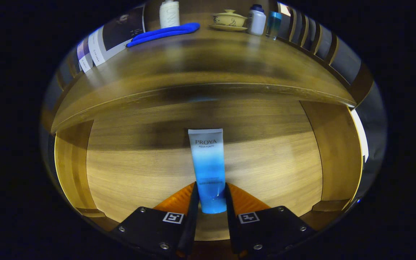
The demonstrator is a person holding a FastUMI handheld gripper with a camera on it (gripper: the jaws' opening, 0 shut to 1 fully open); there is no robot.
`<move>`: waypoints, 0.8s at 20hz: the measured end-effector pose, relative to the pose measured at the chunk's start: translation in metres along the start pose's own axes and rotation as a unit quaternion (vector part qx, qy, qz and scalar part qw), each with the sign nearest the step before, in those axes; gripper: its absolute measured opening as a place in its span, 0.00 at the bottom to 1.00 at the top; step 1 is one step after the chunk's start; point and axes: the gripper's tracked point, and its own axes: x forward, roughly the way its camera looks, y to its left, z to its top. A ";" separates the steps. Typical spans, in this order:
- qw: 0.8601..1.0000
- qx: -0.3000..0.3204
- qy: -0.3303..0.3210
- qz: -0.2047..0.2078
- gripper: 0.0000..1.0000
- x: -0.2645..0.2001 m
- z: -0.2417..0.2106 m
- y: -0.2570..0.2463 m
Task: Pull open the drawer, take out the items inside it, and place them on the countertop above the cabinet.
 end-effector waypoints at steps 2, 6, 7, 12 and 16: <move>1.000 -0.012 -0.014 -0.006 0.40 -0.008 0.002 0.001; 0.998 -0.046 -0.035 -0.032 0.40 -0.030 -0.007 -0.007; 0.997 -0.047 -0.041 -0.035 0.40 -0.037 -0.009 -0.008; 0.993 -0.056 -0.073 -0.070 0.40 -0.071 -0.017 -0.030; 0.990 -0.053 -0.098 -0.081 0.40 -0.092 -0.010 -0.037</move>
